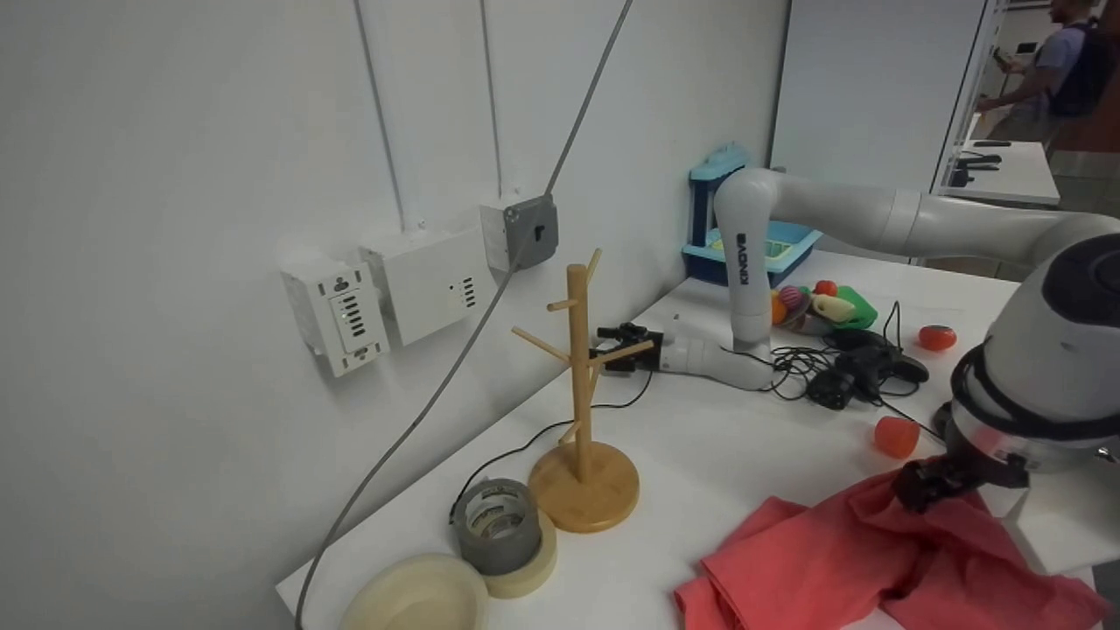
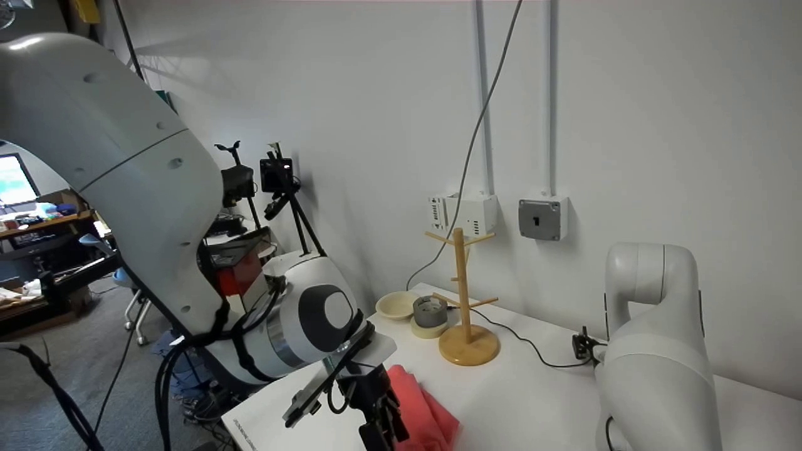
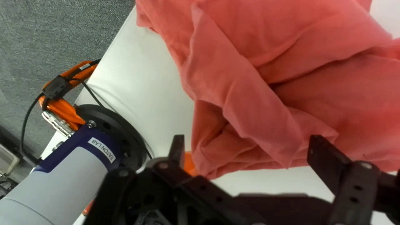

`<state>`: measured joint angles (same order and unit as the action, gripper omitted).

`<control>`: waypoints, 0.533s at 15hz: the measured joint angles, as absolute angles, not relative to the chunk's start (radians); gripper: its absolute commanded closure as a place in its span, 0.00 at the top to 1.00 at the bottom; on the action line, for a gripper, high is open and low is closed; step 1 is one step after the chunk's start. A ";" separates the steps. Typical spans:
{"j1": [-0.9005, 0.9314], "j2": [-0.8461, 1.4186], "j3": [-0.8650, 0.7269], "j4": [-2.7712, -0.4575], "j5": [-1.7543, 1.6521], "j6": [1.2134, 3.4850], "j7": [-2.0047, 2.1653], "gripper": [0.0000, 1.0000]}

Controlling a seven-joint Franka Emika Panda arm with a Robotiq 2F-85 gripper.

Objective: Fold the orange cloth

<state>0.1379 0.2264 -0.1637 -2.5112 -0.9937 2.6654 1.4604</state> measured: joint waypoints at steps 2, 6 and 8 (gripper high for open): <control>0.143 0.215 -0.153 -2.506 -0.992 2.665 1.450 1.00; 0.145 0.194 -0.113 -2.501 -0.963 2.676 1.390 1.00; 0.145 0.196 -0.083 -2.493 -0.908 2.706 1.333 1.00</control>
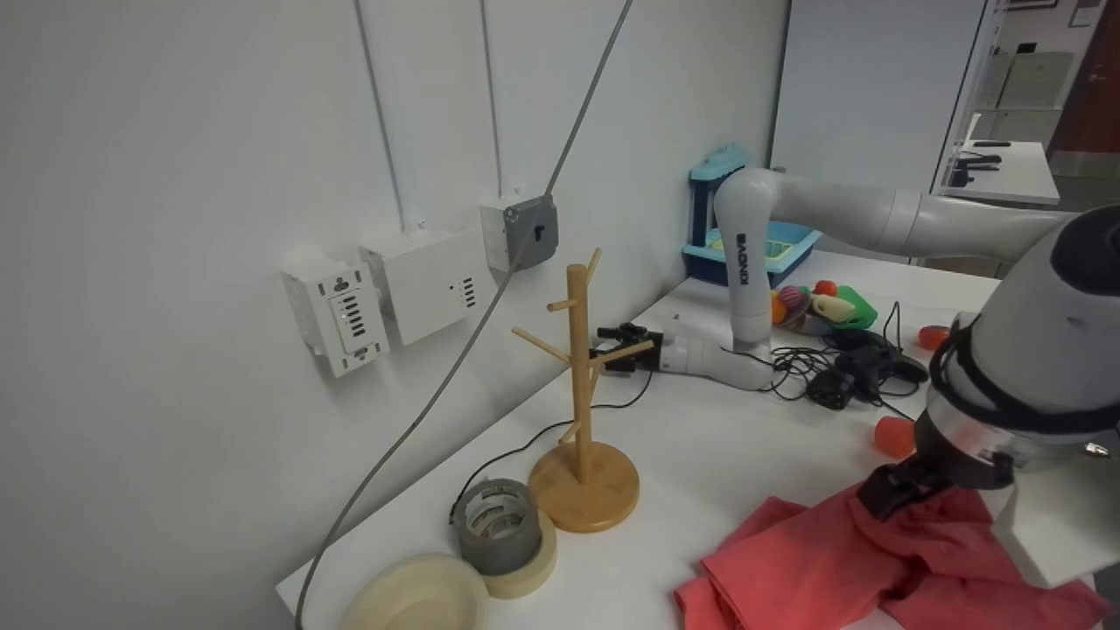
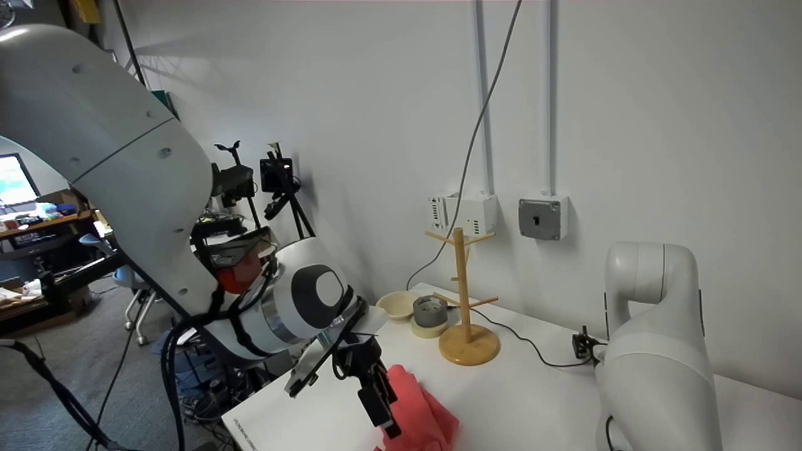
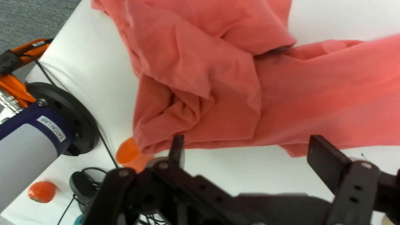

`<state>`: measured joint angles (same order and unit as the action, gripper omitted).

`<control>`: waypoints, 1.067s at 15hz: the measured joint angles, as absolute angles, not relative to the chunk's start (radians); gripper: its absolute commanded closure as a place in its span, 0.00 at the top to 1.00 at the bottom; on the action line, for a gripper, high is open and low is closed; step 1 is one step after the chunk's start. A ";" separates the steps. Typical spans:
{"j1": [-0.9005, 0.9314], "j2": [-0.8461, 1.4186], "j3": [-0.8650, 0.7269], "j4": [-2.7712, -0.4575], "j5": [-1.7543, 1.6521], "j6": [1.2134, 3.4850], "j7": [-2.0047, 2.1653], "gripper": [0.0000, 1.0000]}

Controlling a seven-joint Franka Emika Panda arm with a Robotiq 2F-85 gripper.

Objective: Fold the orange cloth

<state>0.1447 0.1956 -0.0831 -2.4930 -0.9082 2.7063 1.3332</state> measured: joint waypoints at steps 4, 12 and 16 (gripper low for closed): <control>0.144 0.231 -0.023 -2.461 -0.776 2.784 1.221 1.00; 0.120 0.420 0.089 -2.335 -0.581 2.873 1.077 1.00; 0.099 0.523 0.143 -2.259 -0.544 2.874 1.022 1.00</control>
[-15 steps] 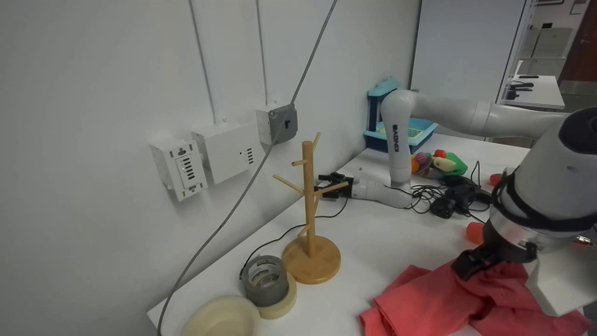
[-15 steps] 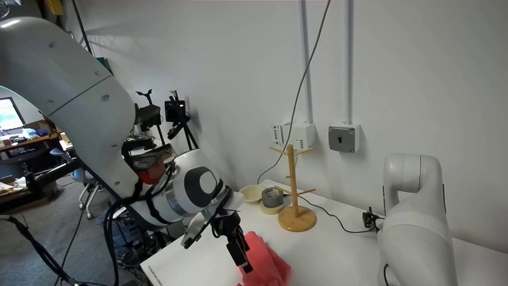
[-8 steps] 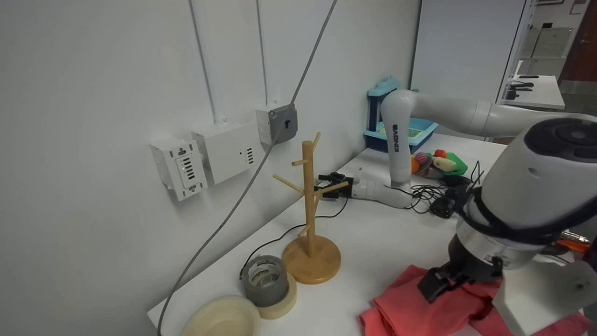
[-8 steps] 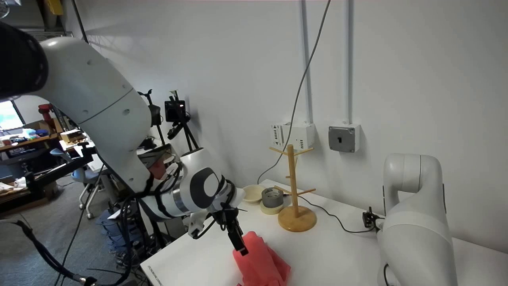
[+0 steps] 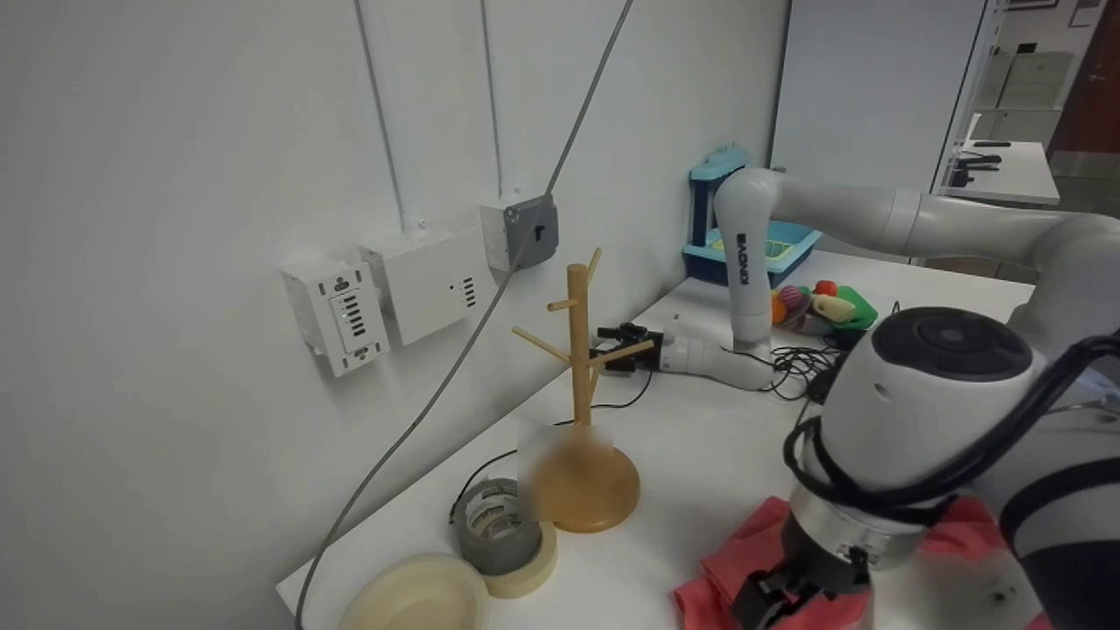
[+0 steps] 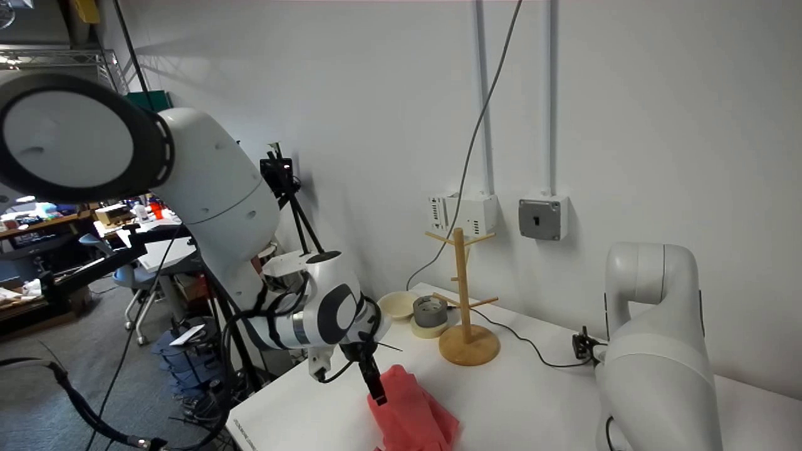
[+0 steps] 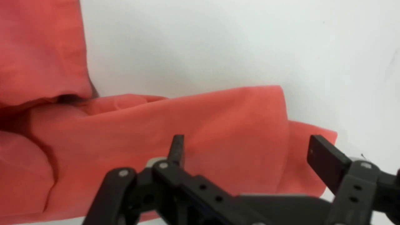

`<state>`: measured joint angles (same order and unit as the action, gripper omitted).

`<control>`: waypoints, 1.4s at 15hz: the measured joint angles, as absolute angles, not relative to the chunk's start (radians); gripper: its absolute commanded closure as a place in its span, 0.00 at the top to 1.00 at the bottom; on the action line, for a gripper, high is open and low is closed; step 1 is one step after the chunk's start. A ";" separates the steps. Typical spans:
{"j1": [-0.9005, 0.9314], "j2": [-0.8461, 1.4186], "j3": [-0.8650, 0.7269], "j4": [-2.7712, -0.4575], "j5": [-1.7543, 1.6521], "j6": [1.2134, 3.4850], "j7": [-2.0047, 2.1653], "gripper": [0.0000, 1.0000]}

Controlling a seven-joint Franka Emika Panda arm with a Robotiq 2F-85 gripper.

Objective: Fold the orange cloth

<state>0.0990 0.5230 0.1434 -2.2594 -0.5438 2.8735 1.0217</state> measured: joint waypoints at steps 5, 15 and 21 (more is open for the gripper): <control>0.172 0.599 0.097 -2.187 -0.331 2.872 0.804 0.92; 0.279 0.654 -0.013 -2.132 -0.153 2.871 0.608 0.13; 0.307 0.653 -0.054 -2.128 -0.133 2.868 0.572 0.02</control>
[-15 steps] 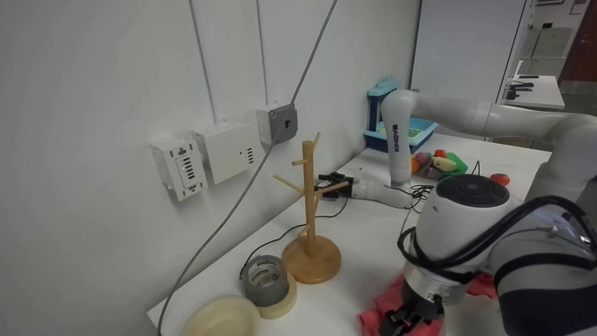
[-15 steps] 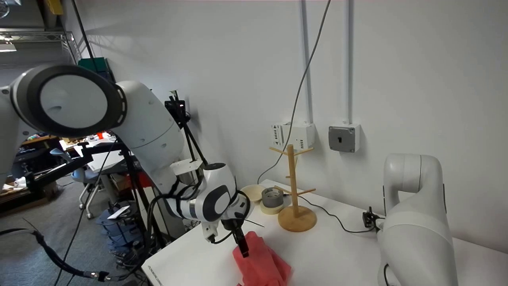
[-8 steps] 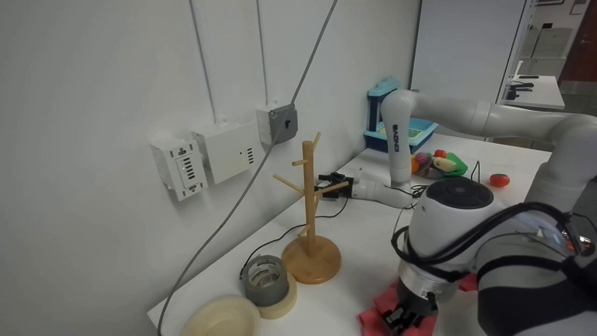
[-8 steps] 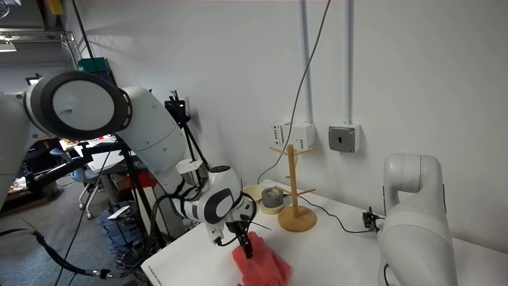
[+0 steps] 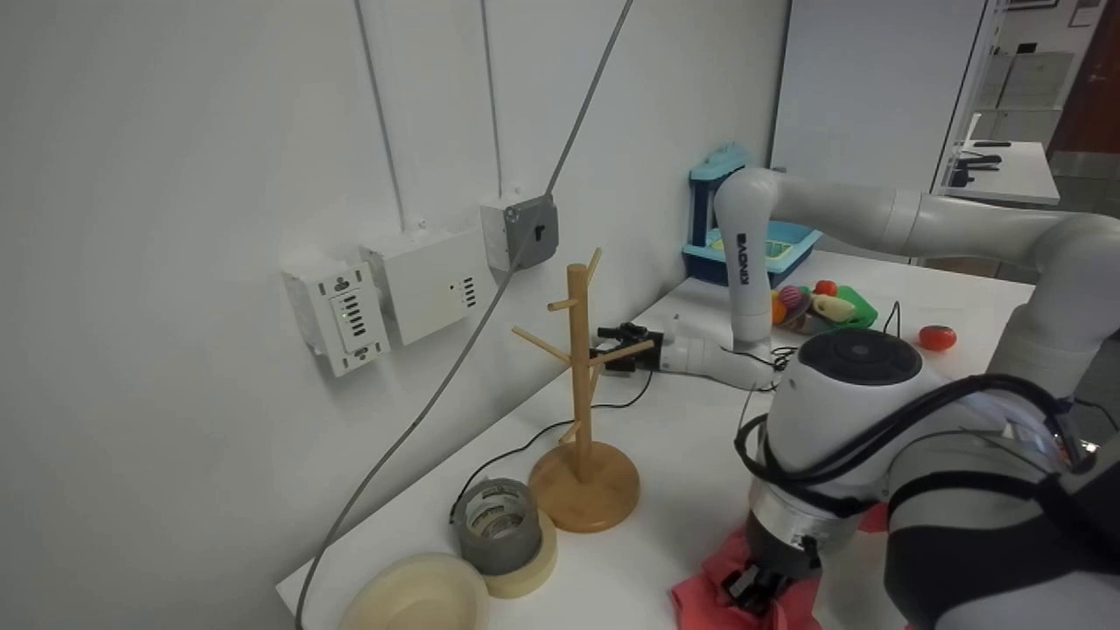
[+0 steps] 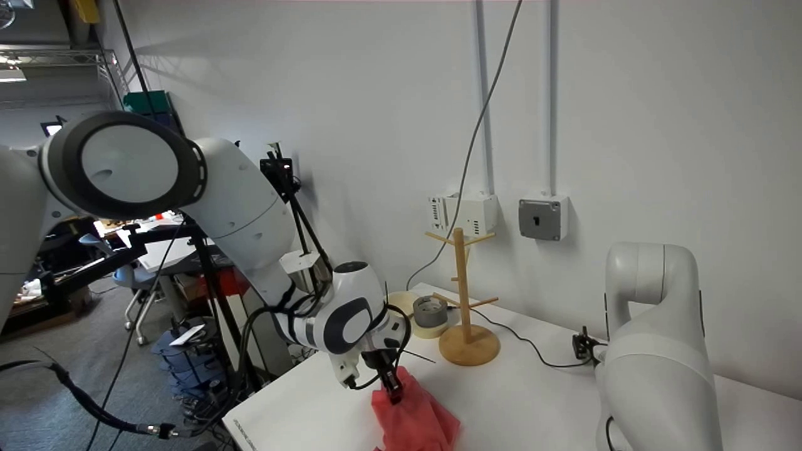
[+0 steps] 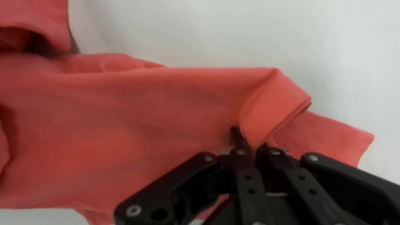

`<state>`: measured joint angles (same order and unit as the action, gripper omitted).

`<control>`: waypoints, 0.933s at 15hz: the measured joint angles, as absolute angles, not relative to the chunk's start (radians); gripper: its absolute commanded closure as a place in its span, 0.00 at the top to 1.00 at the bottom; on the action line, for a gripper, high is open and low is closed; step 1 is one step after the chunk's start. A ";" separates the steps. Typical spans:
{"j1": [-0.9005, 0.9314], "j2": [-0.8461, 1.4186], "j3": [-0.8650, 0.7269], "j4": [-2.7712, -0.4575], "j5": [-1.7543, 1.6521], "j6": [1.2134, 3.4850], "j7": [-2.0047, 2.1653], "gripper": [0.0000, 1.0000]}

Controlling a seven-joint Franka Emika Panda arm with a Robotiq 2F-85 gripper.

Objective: Fold the orange cloth

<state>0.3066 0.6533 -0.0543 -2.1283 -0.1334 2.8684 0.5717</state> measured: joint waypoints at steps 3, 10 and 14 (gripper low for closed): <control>0.327 0.632 -0.088 -2.137 -0.134 2.858 0.546 0.02; 0.384 0.484 -0.206 -2.246 -0.189 2.823 0.523 0.02; 0.438 0.375 -0.327 -2.333 -0.333 2.804 0.579 0.02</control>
<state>0.4376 0.3748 -0.3269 -2.3333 -0.3329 2.8035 0.5793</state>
